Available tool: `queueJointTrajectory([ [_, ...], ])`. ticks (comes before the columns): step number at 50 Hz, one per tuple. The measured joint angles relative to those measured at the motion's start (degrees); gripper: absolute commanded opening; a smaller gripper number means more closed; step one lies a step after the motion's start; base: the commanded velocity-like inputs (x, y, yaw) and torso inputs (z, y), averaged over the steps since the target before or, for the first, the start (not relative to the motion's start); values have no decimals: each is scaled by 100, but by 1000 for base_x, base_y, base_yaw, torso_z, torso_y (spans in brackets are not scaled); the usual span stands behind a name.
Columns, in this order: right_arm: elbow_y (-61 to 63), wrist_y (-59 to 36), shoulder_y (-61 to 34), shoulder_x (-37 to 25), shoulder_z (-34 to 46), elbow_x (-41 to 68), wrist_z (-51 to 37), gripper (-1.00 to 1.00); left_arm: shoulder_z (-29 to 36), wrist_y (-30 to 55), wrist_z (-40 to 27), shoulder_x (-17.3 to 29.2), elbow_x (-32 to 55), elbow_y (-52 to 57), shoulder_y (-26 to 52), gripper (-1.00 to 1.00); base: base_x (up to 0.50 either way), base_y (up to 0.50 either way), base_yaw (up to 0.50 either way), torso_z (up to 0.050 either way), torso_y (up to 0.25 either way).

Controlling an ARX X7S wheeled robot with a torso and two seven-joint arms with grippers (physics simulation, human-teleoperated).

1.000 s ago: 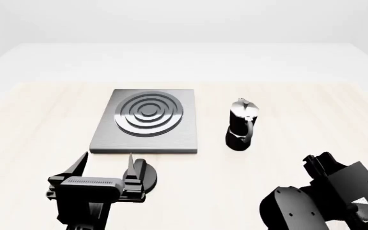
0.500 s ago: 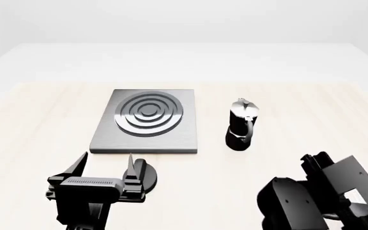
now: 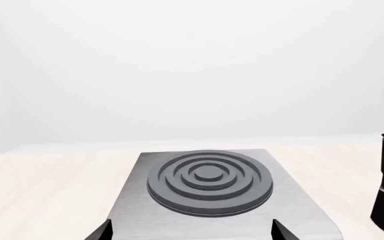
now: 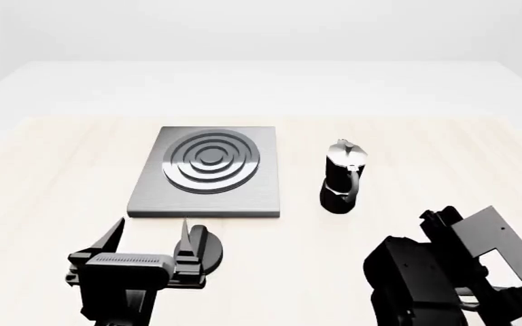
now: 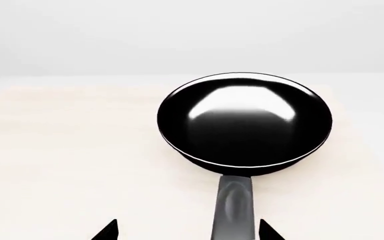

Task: Put the frying pan on the stove.

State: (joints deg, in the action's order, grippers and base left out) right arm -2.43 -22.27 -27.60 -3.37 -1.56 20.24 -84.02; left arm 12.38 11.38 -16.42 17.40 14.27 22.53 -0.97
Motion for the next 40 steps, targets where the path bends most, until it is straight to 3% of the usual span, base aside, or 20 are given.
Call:
queueJointTrajectory([
  [40,-329,247,162,-131,-330,262,41,100,94,52,-91,60,29,49,51,100,0,0,0,0,0],
])
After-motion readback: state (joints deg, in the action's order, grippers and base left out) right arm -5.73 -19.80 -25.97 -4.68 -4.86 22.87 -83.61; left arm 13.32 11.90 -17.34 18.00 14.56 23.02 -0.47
